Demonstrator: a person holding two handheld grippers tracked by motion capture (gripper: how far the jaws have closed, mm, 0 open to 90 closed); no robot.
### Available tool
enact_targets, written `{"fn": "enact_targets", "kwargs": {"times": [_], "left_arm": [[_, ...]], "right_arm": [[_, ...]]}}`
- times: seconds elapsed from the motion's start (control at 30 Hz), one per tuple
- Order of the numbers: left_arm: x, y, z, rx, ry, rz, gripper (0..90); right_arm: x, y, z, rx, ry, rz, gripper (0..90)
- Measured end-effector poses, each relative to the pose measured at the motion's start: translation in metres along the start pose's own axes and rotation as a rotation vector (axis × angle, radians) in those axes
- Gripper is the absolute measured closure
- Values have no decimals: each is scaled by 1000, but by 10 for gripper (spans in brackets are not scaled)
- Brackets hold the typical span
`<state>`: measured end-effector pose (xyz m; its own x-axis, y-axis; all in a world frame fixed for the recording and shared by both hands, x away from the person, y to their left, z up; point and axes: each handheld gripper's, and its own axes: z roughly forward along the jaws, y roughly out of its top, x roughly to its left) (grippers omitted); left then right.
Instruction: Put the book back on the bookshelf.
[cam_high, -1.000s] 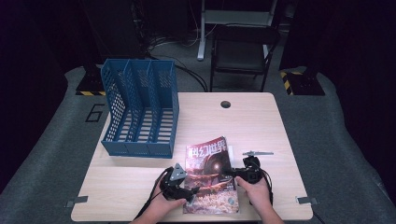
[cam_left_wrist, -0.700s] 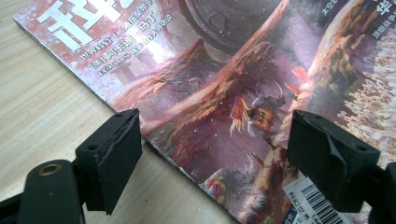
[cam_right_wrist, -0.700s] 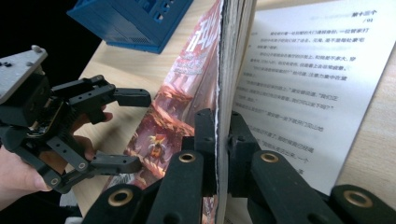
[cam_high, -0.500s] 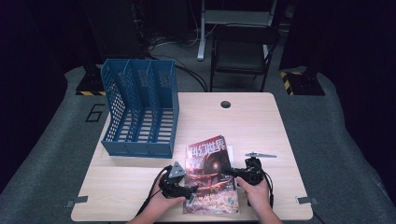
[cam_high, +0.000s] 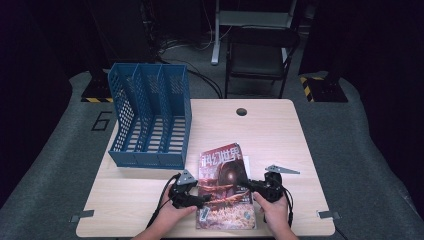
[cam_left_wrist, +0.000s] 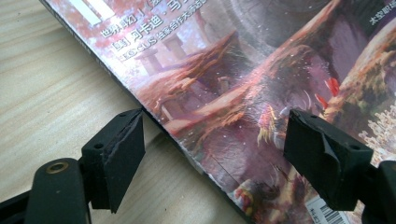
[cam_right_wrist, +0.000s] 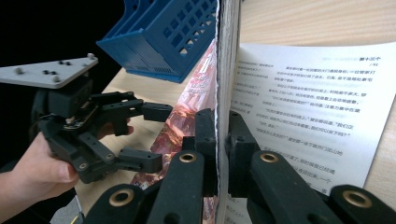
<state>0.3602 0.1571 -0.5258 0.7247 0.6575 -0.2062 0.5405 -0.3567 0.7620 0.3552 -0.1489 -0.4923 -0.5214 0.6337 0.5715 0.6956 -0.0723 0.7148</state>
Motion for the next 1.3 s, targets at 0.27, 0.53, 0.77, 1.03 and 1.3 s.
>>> {"fn": "enact_targets", "kwargs": {"times": [0.27,0.53,0.77,1.03,1.3], "left_arm": [[5,5,7,2,-86,-40,192],[11,10,14,1,-159,-58,156],[14,17,21,8,-212,-112,151],[14,19,24,7,-221,-102,145],[13,23,28,19,-263,-125,143]], "right_arm": [[4,0,-4,-29,24,-11,861],[6,0,-8,-45,47,-19,861],[8,1,-10,-52,79,-18,861],[7,3,-12,-63,94,-21,861],[9,4,-14,-77,97,-34,861]]}}
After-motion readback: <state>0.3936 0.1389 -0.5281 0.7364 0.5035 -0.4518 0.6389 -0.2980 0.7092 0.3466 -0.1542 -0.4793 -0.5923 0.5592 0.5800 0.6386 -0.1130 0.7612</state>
